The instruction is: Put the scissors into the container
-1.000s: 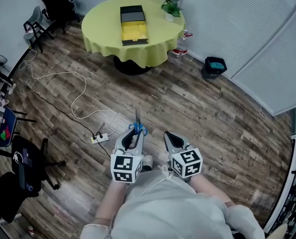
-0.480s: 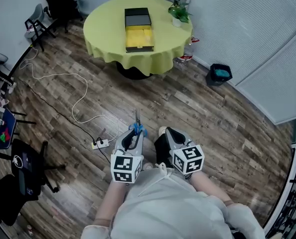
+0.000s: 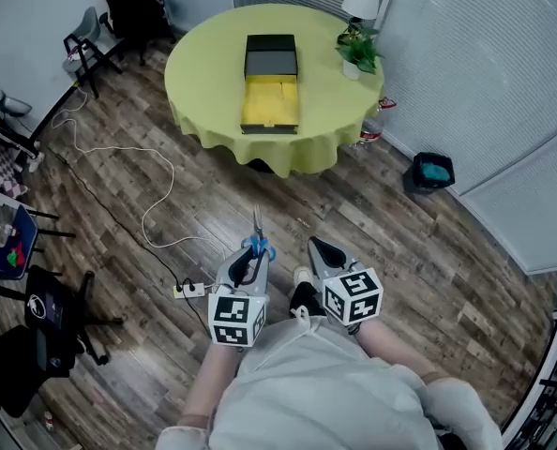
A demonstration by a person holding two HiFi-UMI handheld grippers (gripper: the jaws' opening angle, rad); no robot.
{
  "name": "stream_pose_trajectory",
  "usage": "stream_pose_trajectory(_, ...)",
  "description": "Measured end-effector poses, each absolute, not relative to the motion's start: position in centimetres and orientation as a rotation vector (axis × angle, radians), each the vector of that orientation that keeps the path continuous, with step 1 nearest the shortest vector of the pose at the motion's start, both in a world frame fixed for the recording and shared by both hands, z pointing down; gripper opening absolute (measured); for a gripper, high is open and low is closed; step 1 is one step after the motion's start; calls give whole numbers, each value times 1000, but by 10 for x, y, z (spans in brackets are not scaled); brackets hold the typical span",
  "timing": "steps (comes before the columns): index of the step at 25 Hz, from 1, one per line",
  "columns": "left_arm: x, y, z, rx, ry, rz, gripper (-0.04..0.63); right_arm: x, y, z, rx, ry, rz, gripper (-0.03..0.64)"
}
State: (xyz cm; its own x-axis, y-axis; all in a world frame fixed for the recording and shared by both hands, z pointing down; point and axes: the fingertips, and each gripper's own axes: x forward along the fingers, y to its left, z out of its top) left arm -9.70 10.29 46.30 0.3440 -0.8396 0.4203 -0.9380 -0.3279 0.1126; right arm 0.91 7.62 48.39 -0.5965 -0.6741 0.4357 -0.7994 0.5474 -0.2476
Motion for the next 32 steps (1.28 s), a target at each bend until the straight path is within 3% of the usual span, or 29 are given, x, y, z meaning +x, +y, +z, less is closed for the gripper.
stream_pose_trajectory(15,-38,-75,457,2211,-1674,434,80,60,-117,484,1097,-2554,611,-2)
stream_pose_trajectory(32,-78,-233,478,2209,-1581,462,80,28,-253,507,1133,-2467,646,-2)
